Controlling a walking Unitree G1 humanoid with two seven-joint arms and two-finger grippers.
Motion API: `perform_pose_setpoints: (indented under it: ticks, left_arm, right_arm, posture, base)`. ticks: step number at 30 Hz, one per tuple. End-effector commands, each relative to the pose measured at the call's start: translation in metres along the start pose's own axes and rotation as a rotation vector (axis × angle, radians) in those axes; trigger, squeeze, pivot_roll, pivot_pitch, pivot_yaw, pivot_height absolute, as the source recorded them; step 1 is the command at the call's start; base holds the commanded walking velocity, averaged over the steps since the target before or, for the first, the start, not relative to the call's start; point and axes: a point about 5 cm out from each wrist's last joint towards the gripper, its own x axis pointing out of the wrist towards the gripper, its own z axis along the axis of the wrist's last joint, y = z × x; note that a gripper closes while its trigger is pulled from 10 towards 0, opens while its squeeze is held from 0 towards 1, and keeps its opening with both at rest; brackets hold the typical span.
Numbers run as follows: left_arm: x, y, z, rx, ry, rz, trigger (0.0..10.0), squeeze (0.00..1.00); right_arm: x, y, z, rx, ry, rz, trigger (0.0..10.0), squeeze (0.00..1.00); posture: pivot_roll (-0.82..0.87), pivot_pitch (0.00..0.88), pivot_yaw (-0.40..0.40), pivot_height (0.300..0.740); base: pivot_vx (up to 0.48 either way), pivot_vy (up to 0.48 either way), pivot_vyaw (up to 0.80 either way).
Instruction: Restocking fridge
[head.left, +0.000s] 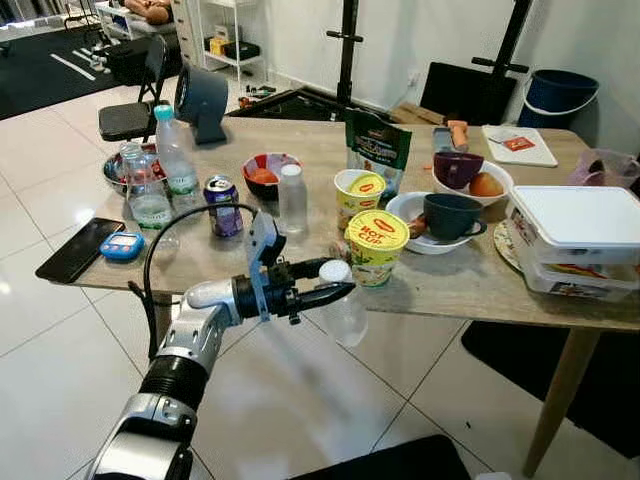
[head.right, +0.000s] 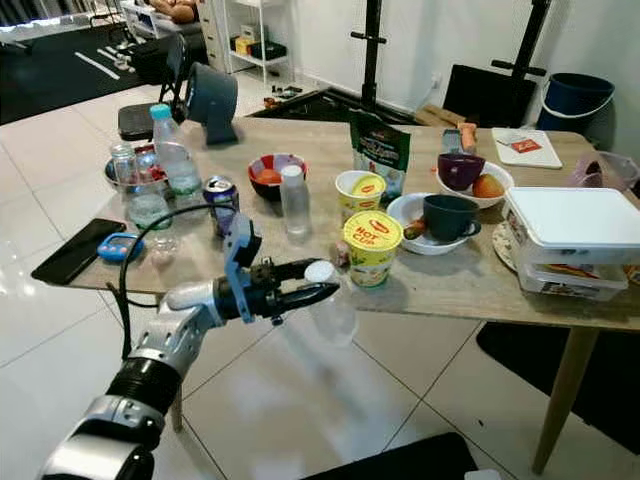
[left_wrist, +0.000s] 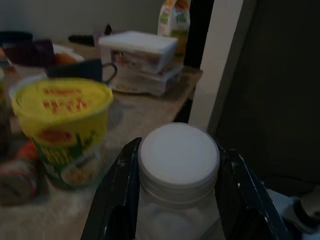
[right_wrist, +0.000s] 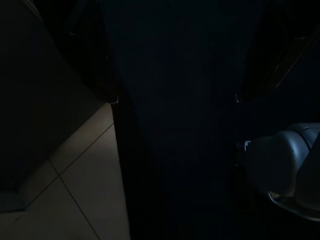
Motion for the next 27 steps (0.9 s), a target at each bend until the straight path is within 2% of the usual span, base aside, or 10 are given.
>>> perform_pose_setpoints:
  ticks: [1,4,5,9,11,15,19,24,25,27]
  left_arm:
    - [-0.002,-0.004,0.000,-0.001,0.030,-0.031,10.0,0.00]
    - [-0.006,-0.021,-0.029,-0.071,0.155,-0.107,10.0,0.00]
    - [-0.006,-0.021,-0.029,-0.071,0.155,-0.107,10.0,0.00]
    - [-0.015,-0.050,-0.106,-0.177,0.463,-0.073,10.0,0.00]
    - [-0.021,-0.057,-0.126,-0.202,0.555,-0.031,10.0,0.00]
    - [-0.028,-0.063,-0.142,-0.223,0.637,0.022,10.0,0.00]
    - [-0.057,-0.084,-0.186,-0.237,0.905,0.234,10.0,0.00]
    - [-0.084,-0.097,-0.207,-0.320,0.978,0.531,10.0,0.00]
    - [-0.084,-0.097,-0.207,-0.320,0.978,0.531,10.0,0.00]
    - [-0.099,-0.106,-0.215,-0.317,1.054,0.611,10.0,0.00]
  right_arm:
    - [0.000,0.004,-0.005,-0.006,0.018,0.013,10.0,0.00]
    - [0.000,0.005,-0.005,-0.005,0.020,0.017,10.0,0.00]
    - [0.000,0.005,-0.005,-0.005,0.020,0.017,10.0,0.00]
    - [0.000,0.009,-0.004,0.001,0.019,0.027,10.0,0.00]
    - [0.000,0.010,-0.004,0.003,0.018,0.028,10.0,0.00]
    - [0.000,0.010,-0.004,0.004,0.018,0.029,10.0,0.00]
    - [0.000,0.011,-0.003,0.006,0.019,0.032,10.0,0.00]
    - [0.000,0.012,-0.002,0.018,0.017,0.032,10.0,0.00]
    - [0.000,0.012,-0.002,0.018,0.017,0.032,10.0,0.00]
    - [0.000,0.012,-0.002,0.024,0.017,0.034,10.0,0.00]
  posture:
    - [-0.08,0.031,0.031,0.740]
    - [-0.08,0.033,0.034,0.740]
    - [-0.08,0.033,0.034,0.740]
    - [-0.08,0.032,0.040,0.740]
    - [-0.08,0.032,0.042,0.740]
    - [-0.07,0.030,0.041,0.740]
    - [-0.08,0.027,0.042,0.740]
    - [-0.08,0.024,0.037,0.740]
    - [-0.08,0.024,0.037,0.740]
    - [-0.08,0.020,0.034,0.740]
  base:
    - [0.000,0.000,0.00]
    - [0.000,0.000,0.00]
    - [0.000,0.000,0.00]
    - [0.000,0.000,0.00]
    - [0.000,0.000,0.00]
    - [0.000,0.000,0.00]
    - [0.000,0.000,0.00]
    - [0.000,0.000,0.00]
    - [0.000,0.000,0.00]
    - [0.000,0.000,0.00]
